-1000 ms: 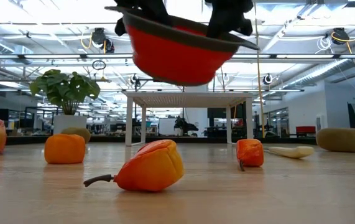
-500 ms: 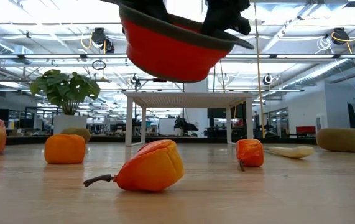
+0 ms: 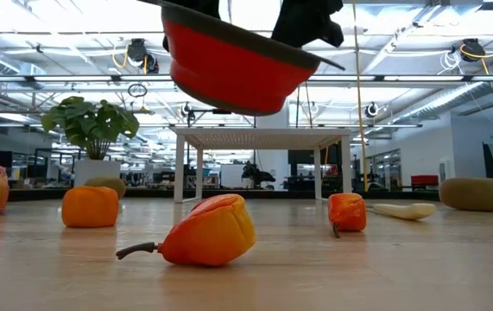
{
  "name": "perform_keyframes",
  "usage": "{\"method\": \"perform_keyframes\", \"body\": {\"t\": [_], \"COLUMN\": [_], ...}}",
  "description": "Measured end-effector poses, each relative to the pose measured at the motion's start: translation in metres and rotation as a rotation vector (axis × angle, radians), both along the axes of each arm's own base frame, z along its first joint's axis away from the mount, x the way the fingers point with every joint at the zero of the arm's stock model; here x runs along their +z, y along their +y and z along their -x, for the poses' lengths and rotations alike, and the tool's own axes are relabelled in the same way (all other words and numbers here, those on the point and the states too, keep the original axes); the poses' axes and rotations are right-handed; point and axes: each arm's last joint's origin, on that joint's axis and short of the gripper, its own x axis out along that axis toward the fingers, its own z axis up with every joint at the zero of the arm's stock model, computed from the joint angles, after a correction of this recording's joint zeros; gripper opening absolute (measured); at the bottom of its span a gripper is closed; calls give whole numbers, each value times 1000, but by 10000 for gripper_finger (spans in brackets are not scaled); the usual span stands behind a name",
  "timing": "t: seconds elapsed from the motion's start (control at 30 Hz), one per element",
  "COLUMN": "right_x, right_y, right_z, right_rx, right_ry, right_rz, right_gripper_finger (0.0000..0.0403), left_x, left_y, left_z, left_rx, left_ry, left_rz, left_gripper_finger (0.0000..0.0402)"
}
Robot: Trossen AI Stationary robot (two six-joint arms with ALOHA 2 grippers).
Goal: Pick & Place Fruit
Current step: Put the red strainer bowl on the shelf
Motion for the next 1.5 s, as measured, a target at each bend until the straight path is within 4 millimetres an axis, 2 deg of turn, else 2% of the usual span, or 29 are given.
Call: {"method": "perform_keyframes", "body": {"t": [0.2, 0.33, 0.5, 0.6, 0.83, 0.97, 1.1, 1.5], "right_x": [9, 23, 32, 33, 20, 4, -9, -36], "right_y": [0, 1, 4, 8, 17, 18, 16, 6], "right_z": [7, 18, 32, 40, 47, 56, 74, 139], "right_rx": [16, 32, 58, 79, 167, 165, 204, 264], "right_ry": [-26, -78, -67, -40, -9, -43, -128, -355], "right_rz": [10, 11, 24, 32, 83, 63, 7, -44], "right_gripper_finger": [125, 126, 113, 89, 7, 11, 2, 1], "left_x": [-2, -6, -7, -6, -4, 1, 9, 29], "left_y": [3, 10, 18, 23, 32, 38, 46, 81], "left_z": [2, 5, 6, 5, 2, 2, 6, 15], "left_rx": [29, 90, 141, 149, 144, 126, 132, 166], "left_ry": [23, 65, 69, 48, 7, -34, -80, -209], "left_rz": [-5, 13, 44, 58, 168, 208, 217, 210], "left_gripper_finger": [19, 19, 18, 18, 18, 18, 18, 18]}}
